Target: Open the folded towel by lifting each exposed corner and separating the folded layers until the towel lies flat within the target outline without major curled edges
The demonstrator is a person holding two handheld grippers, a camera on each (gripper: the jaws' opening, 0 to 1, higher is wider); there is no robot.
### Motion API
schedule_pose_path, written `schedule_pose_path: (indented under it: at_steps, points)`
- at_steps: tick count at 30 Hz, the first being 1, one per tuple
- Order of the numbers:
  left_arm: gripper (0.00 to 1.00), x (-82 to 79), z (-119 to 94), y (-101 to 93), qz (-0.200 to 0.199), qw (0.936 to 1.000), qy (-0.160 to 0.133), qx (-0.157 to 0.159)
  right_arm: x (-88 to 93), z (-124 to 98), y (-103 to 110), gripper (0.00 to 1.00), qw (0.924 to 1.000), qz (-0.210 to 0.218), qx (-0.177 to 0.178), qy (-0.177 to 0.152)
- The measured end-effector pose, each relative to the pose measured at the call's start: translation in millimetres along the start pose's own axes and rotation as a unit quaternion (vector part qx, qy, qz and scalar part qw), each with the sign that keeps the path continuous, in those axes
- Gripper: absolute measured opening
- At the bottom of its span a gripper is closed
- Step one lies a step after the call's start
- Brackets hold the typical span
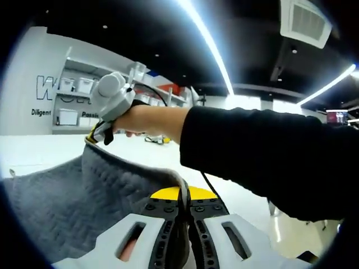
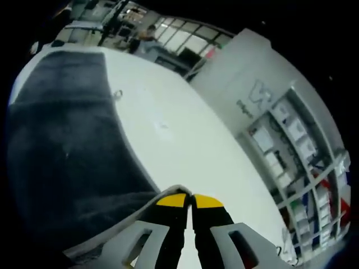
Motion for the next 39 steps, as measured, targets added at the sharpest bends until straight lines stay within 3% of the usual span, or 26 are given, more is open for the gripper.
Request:
schedule_pose_path:
  at_steps: [2, 5, 9, 15, 39]
  points:
    - [0.02, 4.2, 2, -0.6, 0.015, 0.9999, 0.006, -0.003, 4.3, 2, 1, 0.00, 1.0000, 0.000, 0.000, 0.003]
    - [0.02, 15.3, 7, 2.1, 0.093, 0.9953, 0.028, -0.010, 9.2, 6, 2, 0.00, 1.0000, 0.000, 0.007, 0.001]
    - [0.02, 27.8, 14, -2.3, 0.129, 0.9905, 0.047, -0.002, 17.8, 11, 12, 0.00, 0.9999, -0.005, 0.005, 0.010]
    - [0.02, 34.3, 20, -8.6, 0.206, 0.9762, 0.067, 0.007, 30.8, 13, 25, 0.00, 0.9993, -0.027, 0.002, 0.025]
    - [0.03, 60.8, 41, -15.1, 0.256, 0.9609, 0.102, 0.026, 66.0, 24, 33, 0.00, 0.9989, -0.033, -0.002, 0.033]
Point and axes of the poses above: the point that each gripper's makers call its tool centre point, and the gripper's own axes: z roughly forward along the fingers, y roughly to its left, x roughly out of its underside, the point moved 3 cm from there along -z, roughly backward along the fingers, and after that the axes turned 2 degrees about z, right-handed, at the moved point
